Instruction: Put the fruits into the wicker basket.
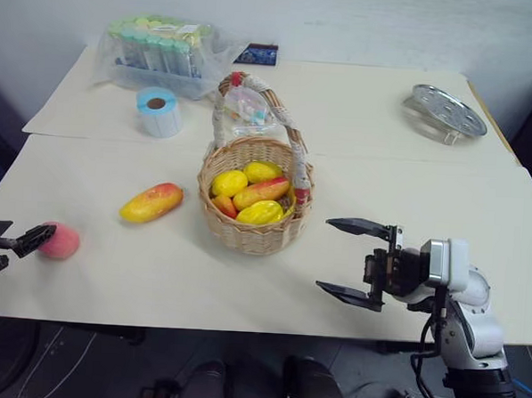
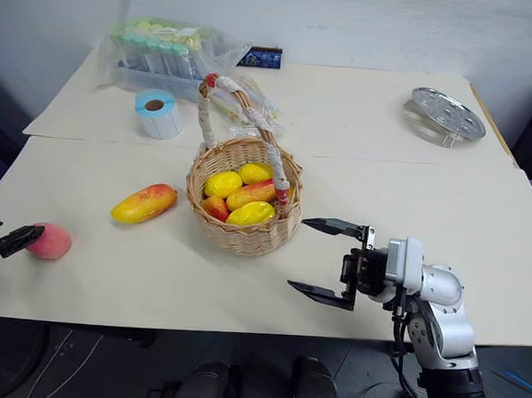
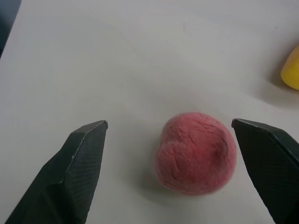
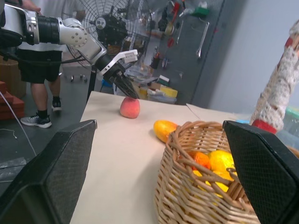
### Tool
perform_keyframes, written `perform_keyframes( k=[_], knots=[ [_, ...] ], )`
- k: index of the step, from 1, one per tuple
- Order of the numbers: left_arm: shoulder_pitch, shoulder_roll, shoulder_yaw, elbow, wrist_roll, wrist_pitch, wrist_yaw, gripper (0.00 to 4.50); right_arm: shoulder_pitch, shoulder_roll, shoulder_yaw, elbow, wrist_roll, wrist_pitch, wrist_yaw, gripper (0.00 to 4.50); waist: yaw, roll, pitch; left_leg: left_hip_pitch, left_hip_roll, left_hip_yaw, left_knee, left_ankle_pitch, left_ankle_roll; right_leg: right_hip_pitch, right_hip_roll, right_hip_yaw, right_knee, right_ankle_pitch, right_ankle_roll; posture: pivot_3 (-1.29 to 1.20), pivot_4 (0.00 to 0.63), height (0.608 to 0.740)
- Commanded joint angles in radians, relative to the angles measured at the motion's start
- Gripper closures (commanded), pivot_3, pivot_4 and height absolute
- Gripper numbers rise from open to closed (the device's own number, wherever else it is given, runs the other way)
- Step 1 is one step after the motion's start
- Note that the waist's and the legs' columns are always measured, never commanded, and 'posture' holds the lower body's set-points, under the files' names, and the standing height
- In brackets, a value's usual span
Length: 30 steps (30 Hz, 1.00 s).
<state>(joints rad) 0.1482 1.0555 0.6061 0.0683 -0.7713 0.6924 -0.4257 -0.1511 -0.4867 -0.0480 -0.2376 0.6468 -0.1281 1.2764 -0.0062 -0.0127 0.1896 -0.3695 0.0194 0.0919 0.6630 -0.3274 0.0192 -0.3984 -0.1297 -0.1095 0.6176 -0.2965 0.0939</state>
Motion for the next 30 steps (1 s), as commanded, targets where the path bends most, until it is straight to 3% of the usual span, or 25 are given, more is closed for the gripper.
perform_keyframes(
  k=[1, 5, 13, 18, 21, 25, 30],
  knots=[
    [-0.066, -0.031, -0.056, 0.05, 0.046, -0.014, -0.074, 0.0, 0.005, -0.002, -0.009, -0.044, 0.005, -0.002, -0.018, 0.04, 0.001, 0.0, 0.0, 0.0, 0.0, 0.0, 0.0, 0.0, 0.0, 0.0, -0.001, 0.001, 0.0, 0.0, 0.0, 0.0, 0.15, 0.74],
    [-0.151, -0.07, -0.122, 0.098, 0.091, -0.004, -0.11, 0.0, -0.004, -0.004, -0.006, -0.042, 0.005, 0.001, -0.026, 0.04, 0.002, 0.0, 0.0, 0.0, 0.0, 0.001, 0.0, 0.0, -0.001, -0.002, -0.002, 0.002, 0.002, 0.0, 0.0, 0.0, 0.15, 0.74],
    [-0.155, -0.076, -0.129, 0.035, 0.135, 0.095, -0.122, 1.89, -0.036, -0.001, -0.034, -0.02, -0.006, -0.02, -0.054, 0.0, 0.0, -0.001, 0.0, 0.0, 0.0, 0.002, 0.0, 0.0, -0.001, -0.004, -0.002, 0.003, 0.004, 0.0, 0.0, 0.0, 0.15, 0.74],
    [-0.181, -0.075, -0.066, -0.107, 0.07, 0.036, -0.262, 1.96, -0.028, -0.022, -0.094, -0.02, 0.038, 0.044, -0.111, 0.0, 0.007, -0.001, 0.0, -0.001, 0.0, 0.002, 0.001, 0.0, -0.001, -0.004, -0.003, 0.003, 0.004, 0.0, 0.0, 0.0, 0.15, 0.74],
    [-0.249, -0.057, -0.066, -0.287, -0.12, 0.123, -0.412, 1.96, 0.005, -0.035, -0.157, -0.032, 0.062, 0.098, -0.189, 0.0, 0.011, -0.002, -0.001, -0.002, 0.0, 0.001, 0.001, 0.0, 0.0, -0.004, -0.005, 0.002, 0.003, 0.0, 0.0, 0.0, 0.15, 0.74],
    [-0.501, -0.109, -0.228, -0.356, -0.159, 0.162, -0.377, 1.96, 0.029, -0.04, -0.201, -0.036, 0.053, 0.106, -0.23, 0.0, 0.015, -0.001, 0.0, -0.002, -0.002, 0.001, 0.002, 0.0, 0.0, -0.003, -0.006, 0.003, 0.003, 0.0, 0.0, 0.0, 0.15, 0.74],
    [-0.848, -0.267, -0.565, -0.267, 0.057, 0.169, -0.269, 1.96, 0.08, -0.031, -0.187, -0.075, 0.067, 0.13, -0.231, 0.0, 0.022, 0.0, 0.0, 0.001, -0.003, 0.002, 0.002, 0.003, 0.0, 0.0, 0.003, 0.002, 0.004, 0.001, 0.001, 0.0, 0.15, 0.74]
  ],
)
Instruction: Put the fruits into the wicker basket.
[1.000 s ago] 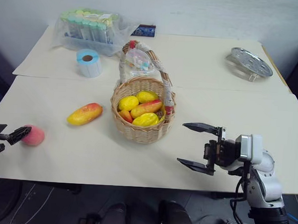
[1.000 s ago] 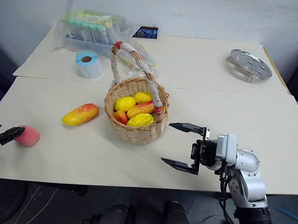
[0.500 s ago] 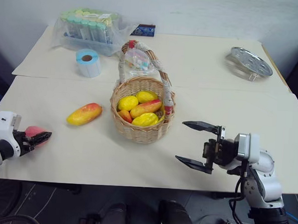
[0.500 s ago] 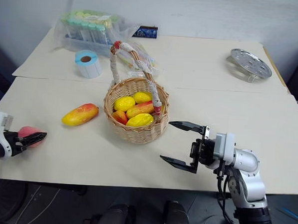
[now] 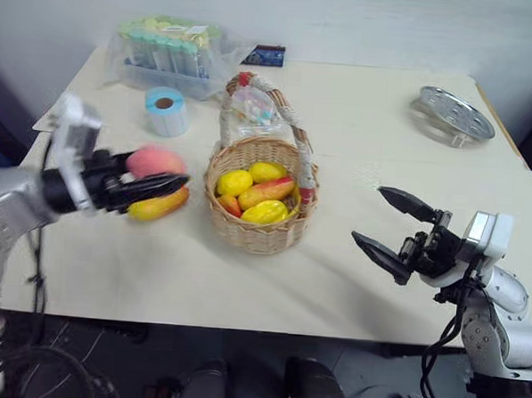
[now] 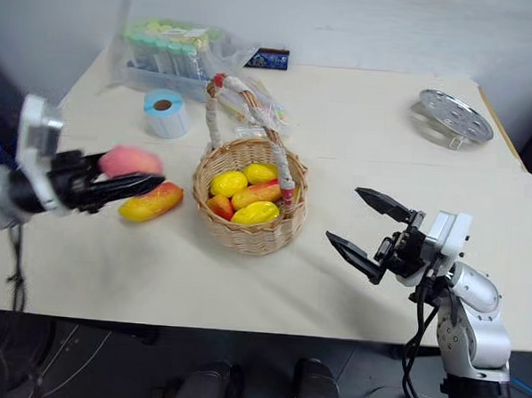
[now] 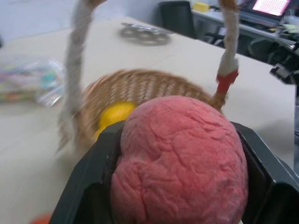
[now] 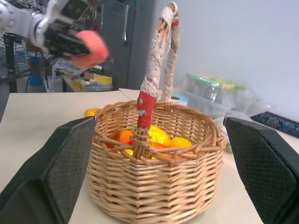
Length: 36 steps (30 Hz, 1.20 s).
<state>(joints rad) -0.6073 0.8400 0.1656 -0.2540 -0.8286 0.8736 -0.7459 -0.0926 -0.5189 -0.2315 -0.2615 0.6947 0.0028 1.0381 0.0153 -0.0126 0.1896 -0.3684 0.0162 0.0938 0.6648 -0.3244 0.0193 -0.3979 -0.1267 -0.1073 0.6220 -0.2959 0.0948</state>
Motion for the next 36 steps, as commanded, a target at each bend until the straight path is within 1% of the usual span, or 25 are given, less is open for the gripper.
perform_keyframes(
  k=[1, 3, 5, 7, 8, 11, 14, 17, 21, 23, 24, 25, 27, 29, 30, 32, 34, 36],
  knots=[
    [-0.134, -0.089, -0.16, 0.09, 0.149, -0.021, 0.069, 1.96, 0.025, 0.004, -0.002, -0.053, 0.017, -0.004, 0.006, 0.0, -0.002, 0.0, 0.0, 0.0, 0.0, 0.002, 0.0, 0.0, 0.001, 0.0, 0.001, 0.0, 0.0, 0.0, 0.0, 0.0, 0.15, 0.74],
    [-0.192, -0.154, -0.236, 0.166, 0.232, -0.055, 0.091, 1.96, 0.028, 0.009, 0.0, -0.054, 0.008, -0.016, 0.001, 0.0, -0.004, 0.0, 0.0, 0.0, 0.0, 0.003, 0.0, 0.001, 0.001, 0.0, 0.003, 0.0, 0.0, 0.0, 0.001, 0.0, 0.15, 0.74],
    [-0.211, -0.186, -0.284, 0.219, 0.313, -0.1, 0.099, 1.96, 0.032, 0.013, 0.003, -0.057, 0.004, -0.023, -0.001, 0.0, -0.008, 0.0, 0.0, 0.0, 0.0, 0.004, 0.001, 0.001, 0.001, -0.001, 0.003, -0.001, -0.001, 0.001, 0.001, 0.0, 0.15, 0.74],
    [-0.219, -0.208, -0.294, 0.251, 0.346, -0.121, 0.094, 1.23, 0.036, 0.017, 0.012, -0.06, -0.004, -0.028, 0.002, 0.0, -0.011, 0.0, 0.0, 0.0, 0.001, 0.004, 0.001, 0.001, 0.001, -0.001, 0.004, -0.001, -0.001, 0.001, 0.001, 0.0, 0.15, 0.74],
    [-0.219, -0.22, -0.289, 0.24, 0.332, -0.116, 0.076, 1.01, 0.041, 0.02, 0.018, -0.064, -0.009, -0.031, 0.002, 0.0, -0.013, 0.0, 0.0, -0.001, 0.001, 0.004, 0.001, 0.001, 0.001, -0.002, 0.004, -0.001, -0.001, 0.001, 0.001, 0.0, 0.15, 0.74],
    [-0.211, -0.245, -0.262, 0.214, 0.317, -0.117, 0.054, 0.03, 0.044, 0.027, 0.03, -0.067, -0.019, -0.037, 0.001, 0.0, -0.011, 0.0, 0.0, -0.002, 0.002, 0.004, 0.002, 0.001, 0.002, -0.002, 0.004, -0.001, -0.001, 0.001, 0.001, 0.0, 0.15, 0.74],
    [-0.174, -0.239, -0.193, 0.163, 0.293, -0.152, 0.034, 0.01, 0.037, 0.026, 0.037, -0.059, -0.026, -0.039, 0.003, 0.0, -0.011, 0.0, 0.0, -0.002, 0.002, 0.003, 0.003, 0.001, 0.002, -0.002, 0.003, 0.0, -0.001, 0.001, 0.002, 0.0, 0.15, 0.74],
    [-0.1, -0.198, -0.107, 0.088, 0.256, -0.176, -0.012, 0.01, 0.011, 0.023, 0.044, -0.035, -0.029, -0.044, 0.013, 0.0, -0.019, 0.0, 0.0, -0.002, 0.002, 0.003, 0.002, 0.001, 0.002, -0.002, 0.003, 0.001, -0.001, 0.001, 0.002, 0.0, 0.15, 0.74],
    [0.083, -0.123, 0.067, -0.007, 0.236, -0.251, -0.056, 0.01, -0.035, 0.023, 0.057, -0.002, -0.019, -0.045, 0.052, 0.0, -0.021, 0.0, 0.0, -0.001, 0.003, 0.003, 0.002, 0.002, 0.001, -0.002, 0.002, 0.001, -0.001, 0.001, 0.002, 0.0, 0.15, 0.74],
    [0.302, -0.098, 0.293, -0.086, 0.204, -0.277, -0.086, 0.01, -0.059, 0.029, 0.073, 0.008, -0.007, -0.057, 0.098, 0.0, -0.027, 0.0, 0.0, -0.002, 0.003, 0.003, 0.002, 0.001, 0.001, -0.002, -0.001, 0.001, -0.001, 0.001, 0.001, 0.0, 0.15, 0.74],
    [0.4, -0.103, 0.39, -0.122, 0.186, -0.277, -0.085, 0.01, -0.071, 0.033, 0.081, 0.014, -0.008, -0.066, 0.116, 0.0, -0.035, 0.0, 0.0, -0.001, 0.004, 0.003, 0.001, 0.001, 0.001, -0.002, -0.002, 0.002, -0.002, 0.001, 0.001, 0.0, 0.15, 0.74],
    [0.487, -0.114, 0.47, -0.152, 0.161, -0.272, -0.086, 0.01, -0.079, 0.041, 0.089, 0.02, -0.01, -0.074, 0.128, 0.0, -0.04, 0.0, 0.0, -0.001, 0.004, 0.003, 0.0, 0.001, 0.001, -0.002, -0.003, 0.003, -0.002, 0.001, 0.001, 0.0, 0.15, 0.74],
    [0.608, -0.143, 0.569, -0.193, 0.129, -0.26, -0.058, 0.01, -0.087, 0.06, 0.11, 0.023, -0.017, -0.091, 0.143, 0.0, -0.037, -0.001, 0.001, -0.002, 0.004, 0.0, 0.0, 0.001, 0.001, -0.002, -0.003, 0.001, -0.002, 0.0, 0.001, 0.0, 0.15, 0.74],
    [0.762, -0.196, 0.67, -0.214, 0.138, -0.272, -0.035, 0.01, -0.092, 0.091, 0.151, 0.009, -0.036, -0.12, 0.16, 0.0, -0.031, -0.001, 0.001, -0.002, 0.004, -0.001, 0.001, 0.0, 0.001, 0.0, -0.004, 0.0, -0.004, 0.0, 0.001, 0.0, 0.15, 0.74],
    [0.813, -0.213, 0.697, -0.218, 0.145, -0.281, -0.027, 0.01, -0.093, 0.102, 0.162, 0.005, -0.043, -0.13, 0.163, 0.0, -0.028, -0.001, 0.001, -0.001, 0.003, -0.001, 0.001, 0.0, 0.002, 0.002, -0.005, 0.001, -0.004, 0.0, 0.001, 0.0, 0.15, 0.74],
    [0.906, -0.296, 0.794, -0.166, 0.129, -0.315, 0.012, 0.01, -0.101, 0.12, 0.193, -0.011, -0.056, -0.144, 0.169, 0.0, -0.02, -0.001, 0.001, 0.0, 0.003, -0.002, 0.001, -0.003, 0.002, 0.002, -0.006, 0.001, -0.006, 0.0, 0.001, 0.0, 0.15, 0.74],
    [0.968, -0.345, 0.852, -0.114, 0.127, -0.346, 0.038, 0.01, -0.108, 0.126, 0.214, -0.022, -0.066, -0.157, 0.178, 0.0, -0.016, -0.002, 0.0, 0.0, 0.003, -0.002, 0.002, -0.004, 0.002, 0.002, -0.006, 0.001, -0.009, 0.0, 0.001, 0.0, 0.15, 0.74],
    [1.023, -0.355, 0.86, -0.089, 0.157, -0.379, 0.035, 0.01, -0.113, 0.123, 0.227, -0.03, -0.071, -0.164, 0.185, 0.0, -0.014, -0.003, 0.0, 0.0, 0.003, -0.002, 0.002, -0.004, 0.002, 0.002, -0.006, 0.0, -0.01, 0.0, 0.001, 0.0, 0.15, 0.74]
  ],
)
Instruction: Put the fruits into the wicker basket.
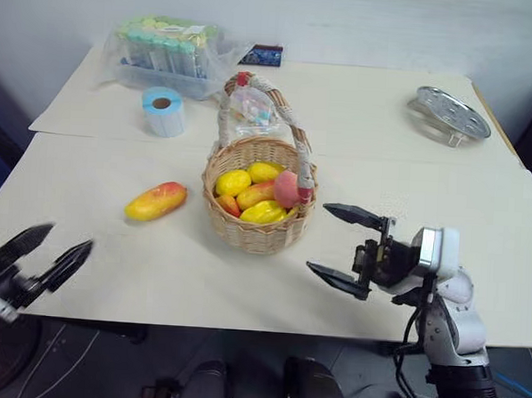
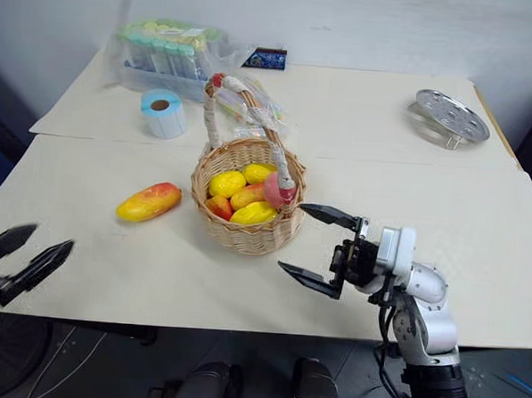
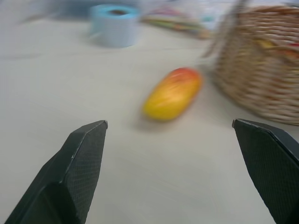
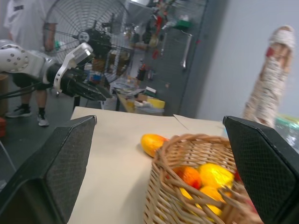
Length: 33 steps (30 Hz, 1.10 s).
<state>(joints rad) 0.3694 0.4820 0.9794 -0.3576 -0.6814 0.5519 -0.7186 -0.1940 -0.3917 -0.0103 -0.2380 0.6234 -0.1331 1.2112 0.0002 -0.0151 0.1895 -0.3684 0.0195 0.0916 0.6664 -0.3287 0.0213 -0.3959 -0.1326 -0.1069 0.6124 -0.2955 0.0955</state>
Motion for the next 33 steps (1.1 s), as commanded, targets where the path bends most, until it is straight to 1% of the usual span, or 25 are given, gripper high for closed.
perform_keyframes(
  k=[1, 4, 7, 10, 11, 13, 14, 17, 20, 23, 27, 29, 32, 33],
  knots=[
    [0.073, 0.004, 0.043, 0.024, 0.019, -0.064, 0.005, 0.01, -0.015, -0.007, 0.012, -0.062, -0.001, -0.027, 0.013, 0.0, 0.002, -0.001, 0.0, 0.0, 0.0, 0.0, 0.0, -0.001, 0.0, 0.0, 0.0, 0.0, 0.0, 0.0, 0.0, 0.0, 0.15, 0.74],
    [0.1, 0.025, 0.016, 0.022, 0.01, -0.066, 0.001, 0.01, -0.027, -0.014, 0.023, -0.083, -0.003, -0.014, 0.008, 0.0, 0.002, -0.001, -0.001, 0.0, 0.0, 0.0, 0.0, -0.004, -0.002, 0.0, -0.001, 0.0, 0.0, 0.0, 0.0, 0.0, 0.15, 0.74],
    [0.044, 0.08, -0.042, 0.011, 0.006, -0.071, 0.0, 0.01, -0.046, -0.017, 0.028, -0.089, -0.011, 0.007, -0.022, 0.0, 0.002, -0.001, -0.001, 0.0, 0.0, 0.0, 0.0, -0.004, -0.003, -0.001, -0.001, 0.0, 0.0, -0.001, -0.001, 0.0, 0.15, 0.74],
    [-0.12, 0.214, -0.205, 0.04, 0.063, -0.055, 0.004, 0.01, -0.066, -0.011, 0.031, -0.073, -0.023, 0.022, -0.055, 0.0, 0.011, -0.001, -0.001, -0.001, 0.0, -0.001, 0.0, -0.003, -0.004, -0.002, -0.002, 0.0, 0.001, -0.001, -0.002, 0.0, 0.15, 0.74],
    [-0.203, 0.261, -0.271, 0.079, 0.086, -0.05, 0.004, 0.01, -0.075, -0.006, 0.036, -0.067, -0.027, 0.026, -0.063, 0.0, 0.015, -0.001, -0.001, -0.001, 0.0, -0.001, 0.0, -0.003, -0.005, -0.002, -0.002, 0.0, 0.001, -0.001, -0.002, 0.0, 0.15, 0.74],
    [-0.354, 0.333, -0.386, 0.179, 0.123, -0.043, -0.015, 0.01, -0.09, 0.001, 0.045, -0.057, -0.033, 0.028, -0.071, 0.0, 0.012, -0.001, -0.001, -0.001, 0.0, 0.0, 0.0, -0.002, -0.005, -0.002, -0.001, 0.0, 0.002, 0.0, -0.003, 0.0, 0.15, 0.74],
    [-0.428, 0.365, -0.449, 0.245, 0.155, -0.068, -0.045, 0.01, -0.095, 0.003, 0.047, -0.051, -0.037, 0.026, -0.073, 0.0, 0.006, -0.001, -0.001, -0.001, 0.0, 0.001, 0.0, -0.001, -0.005, -0.002, -0.001, 0.0, 0.002, 0.0, -0.003, 0.0, 0.15, 0.74],
    [-0.611, 0.423, -0.604, 0.452, 0.231, -0.122, -0.147, 0.01, -0.099, 0.008, 0.046, -0.04, -0.052, 0.013, -0.088, 0.0, -0.01, -0.001, -0.001, -0.001, -0.001, 0.004, -0.002, 0.0, -0.002, -0.005, 0.002, -0.002, 0.008, 0.0, -0.002, 0.0, 0.15, 0.74],
    [-0.737, 0.431, -0.708, 0.625, 0.283, -0.168, -0.236, 0.01, -0.08, 0.011, 0.045, -0.039, -0.064, -0.003, -0.095, 0.0, -0.027, -0.001, -0.001, -0.003, 0.0, 0.012, -0.003, 0.0, -0.001, -0.014, 0.004, -0.012, 0.013, 0.0, -0.002, 0.0, 0.15, 0.74],
    [-0.83, 0.423, -0.787, 0.768, 0.326, -0.223, -0.316, 0.01, -0.049, 0.012, 0.044, -0.053, -0.073, -0.017, -0.107, 0.0, -0.029, -0.001, -0.001, -0.004, -0.001, 0.016, -0.002, -0.001, 0.0, -0.016, 0.003, -0.023, 0.013, 0.0, -0.002, 0.0, 0.15, 0.74],
    [-0.927, 0.399, -0.869, 0.933, 0.423, -0.302, -0.309, 0.01, -0.024, 0.01, 0.041, -0.066, -0.079, -0.026, -0.122, 0.0, -0.026, -0.002, -0.001, -0.003, -0.001, 0.02, 0.001, -0.001, 0.004, -0.015, 0.001, -0.023, 0.013, 0.001, -0.001, 0.0, 0.15, 0.74],
    [-0.957, 0.381, -0.884, 0.985, 0.449, -0.326, -0.303, 0.01, -0.016, 0.008, 0.04, -0.071, -0.078, -0.027, -0.128, 0.0, -0.025, -0.002, -0.001, -0.003, -0.001, 0.02, 0.002, -0.001, 0.005, -0.014, 0.001, -0.022, 0.013, 0.002, 0.0, 0.0, 0.15, 0.74],
    [-0.974, 0.334, -0.907, 0.989, 0.448, -0.339, -0.343, 0.01, -0.002, 0.005, 0.037, -0.089, -0.079, -0.026, -0.143, 0.0, -0.022, -0.002, -0.001, -0.003, -0.001, 0.02, 0.003, -0.001, 0.005, -0.014, 0.0, -0.022, 0.014, 0.002, 0.0, 0.0, 0.15, 0.74],
    [-0.975, 0.324, -0.911, 0.987, 0.451, -0.343, -0.347, 0.19, 0.002, 0.003, 0.036, -0.093, -0.079, -0.027, -0.146, 0.0, -0.02, -0.002, -0.001, -0.003, -0.001, 0.02, 0.003, -0.001, 0.005, -0.014, -0.001, -0.022, 0.014, 0.002, 0.0, 0.0, 0.15, 0.74]
  ],
)
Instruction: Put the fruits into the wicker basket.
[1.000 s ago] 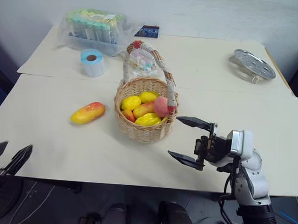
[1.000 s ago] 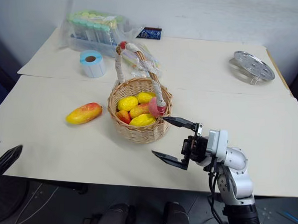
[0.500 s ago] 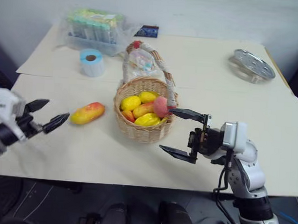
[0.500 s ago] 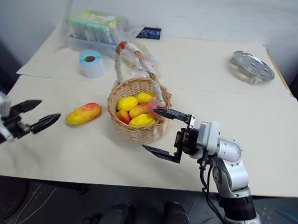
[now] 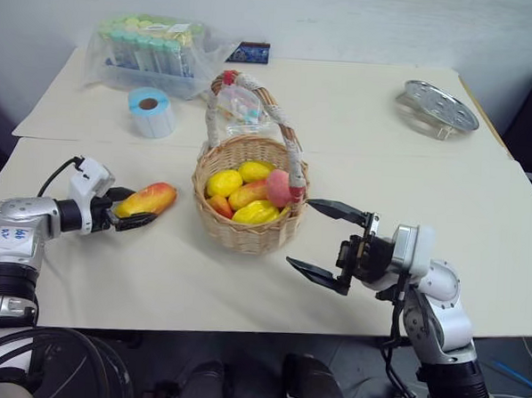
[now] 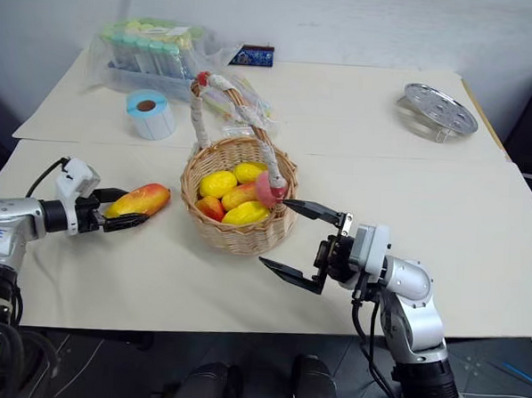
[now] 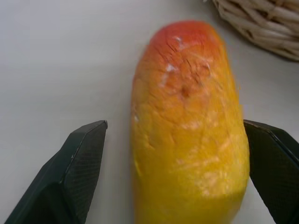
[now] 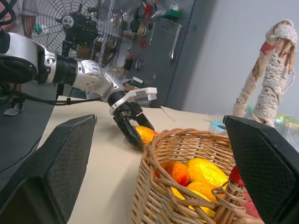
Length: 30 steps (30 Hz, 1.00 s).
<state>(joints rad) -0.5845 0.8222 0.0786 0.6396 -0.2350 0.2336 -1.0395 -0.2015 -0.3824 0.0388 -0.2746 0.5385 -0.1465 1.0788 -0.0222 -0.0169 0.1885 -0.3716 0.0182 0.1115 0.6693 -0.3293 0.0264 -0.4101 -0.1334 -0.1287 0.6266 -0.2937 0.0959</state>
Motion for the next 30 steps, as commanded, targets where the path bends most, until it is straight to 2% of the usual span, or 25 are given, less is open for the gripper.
perform_keyframes(
  k=[1, 2, 6, 7, 9, 12, 15, 17, 20, 22, 24, 25, 30],
  knots=[
    [-0.019, -0.023, -0.008, -0.012, 0.005, -0.028, -0.03, 0.41, 0.012, -0.009, -0.013, -0.061, 0.006, -0.012, -0.017, 0.0, 0.005, 0.0, 0.0, 0.0, 0.0, 0.0, 0.0, 0.0, 0.0, 0.0, 0.0, 0.0, 0.0, 0.0, 0.0, 0.0, 0.15, 0.74],
    [-0.018, -0.027, -0.007, -0.013, 0.005, -0.029, -0.033, 0.57, 0.014, -0.011, -0.014, -0.064, 0.007, -0.012, -0.019, 0.0, 0.006, 0.0, 0.0, 0.0, 0.0, 0.0, 0.0, 0.0, 0.0, 0.0, 0.0, 0.0, 0.0, 0.0, 0.0, 0.0, 0.15, 0.74],
    [0.011, -0.029, 0.017, -0.031, 0.001, -0.039, -0.015, 1.82, 0.017, -0.02, -0.014, -0.077, 0.008, -0.004, -0.028, 0.0, 0.009, 0.0, 0.0, 0.0, 0.0, 0.0, 0.0, 0.0, 0.0, 0.0, 0.0, 0.0, 0.0, 0.0, 0.0, 0.0, 0.15, 0.74],
    [0.022, -0.027, 0.025, -0.038, -0.003, -0.042, -0.011, 1.94, 0.017, -0.023, -0.012, -0.079, 0.009, -0.001, -0.03, 0.0, 0.008, 0.0, 0.0, 0.0, 0.0, 0.0, 0.0, 0.0, 0.0, 0.0, 0.0, 0.0, 0.0, 0.0, 0.0, 0.0, 0.15, 0.74],
    [0.066, -0.017, 0.049, -0.099, -0.019, -0.042, -0.006, 1.94, 0.013, -0.026, -0.012, -0.086, 0.01, 0.009, -0.04, 0.0, 0.004, 0.0, 0.0, 0.0, 0.0, 0.0, 0.0, 0.0, 0.0, 0.0, 0.0, 0.0, 0.0, 0.0, 0.0, 0.0, 0.15, 0.74],
    [0.181, 0.018, 0.155, -0.297, -0.096, -0.029, -0.019, 1.94, 0.007, -0.01, -0.027, -0.107, 0.043, 0.04, -0.088, 0.0, -0.008, 0.0, 0.0, 0.0, 0.001, 0.0, 0.0, 0.0, 0.0, 0.0, 0.0, 0.0, 0.0, 0.0, 0.0, 0.0, 0.15, 0.74],
    [0.286, 0.046, 0.289, -0.579, -0.273, 0.15, -0.027, 1.94, -0.015, 0.033, -0.065, -0.126, 0.084, 0.097, -0.213, 0.0, -0.006, -0.001, 0.0, 0.0, 0.003, -0.002, 0.0, 0.0, -0.001, 0.0, -0.003, 0.002, 0.0, 0.0, 0.0, 0.0, 0.15, 0.74],
    [0.31, 0.045, 0.339, -0.742, -0.388, 0.249, -0.007, 1.94, -0.02, 0.044, -0.075, -0.13, 0.086, 0.11, -0.246, 0.0, -0.003, -0.001, 0.0, -0.001, 0.004, -0.004, 0.001, -0.001, -0.002, 0.001, -0.004, 0.007, -0.001, 0.0, 0.0, 0.0, 0.15, 0.74],
    [0.205, 0.006, 0.276, -0.905, -0.457, 0.337, 0.092, 1.94, -0.02, 0.04, -0.078, -0.128, 0.088, 0.117, -0.251, 0.0, 0.02, -0.001, 0.0, 0.0, 0.001, -0.007, 0.002, -0.001, -0.002, 0.003, -0.007, 0.007, -0.001, 0.0, 0.0, 0.0, 0.15, 0.74],
    [0.113, -0.034, 0.22, -0.92, -0.449, 0.375, 0.165, 1.94, -0.02, 0.032, -0.075, -0.128, 0.087, 0.123, -0.246, 0.0, 0.03, -0.001, 0.0, 0.0, -0.002, -0.009, 0.004, 0.0, -0.001, 0.005, -0.008, 0.007, 0.0, 0.0, 0.0, 0.0, 0.15, 0.74],
    [0.063, -0.058, 0.186, -0.91, -0.432, 0.401, 0.207, 1.94, -0.02, 0.026, -0.073, -0.129, 0.085, 0.128, -0.238, 0.0, 0.025, -0.001, 0.0, 0.0, -0.002, -0.008, 0.005, 0.0, 0.0, 0.006, -0.006, 0.007, -0.001, 0.001, 0.001, 0.0, 0.15, 0.74],
    [0.025, -0.075, 0.129, -0.872, -0.385, 0.398, 0.224, 1.94, -0.022, 0.019, -0.07, -0.129, 0.083, 0.133, -0.231, 0.0, 0.024, -0.001, 0.0, 0.001, -0.003, -0.008, 0.005, 0.0, 0.0, 0.007, -0.002, 0.008, -0.001, 0.001, 0.001, 0.0, 0.15, 0.74],
    [-0.055, -0.172, -0.044, -0.699, -0.232, 0.295, 0.224, 1.94, -0.031, -0.004, -0.061, -0.13, 0.067, 0.151, -0.223, 0.0, 0.018, -0.001, 0.0, 0.001, -0.001, -0.005, 0.005, 0.0, 0.0, 0.005, 0.002, 0.008, -0.001, 0.001, 0.001, 0.0, 0.15, 0.74]
  ],
)
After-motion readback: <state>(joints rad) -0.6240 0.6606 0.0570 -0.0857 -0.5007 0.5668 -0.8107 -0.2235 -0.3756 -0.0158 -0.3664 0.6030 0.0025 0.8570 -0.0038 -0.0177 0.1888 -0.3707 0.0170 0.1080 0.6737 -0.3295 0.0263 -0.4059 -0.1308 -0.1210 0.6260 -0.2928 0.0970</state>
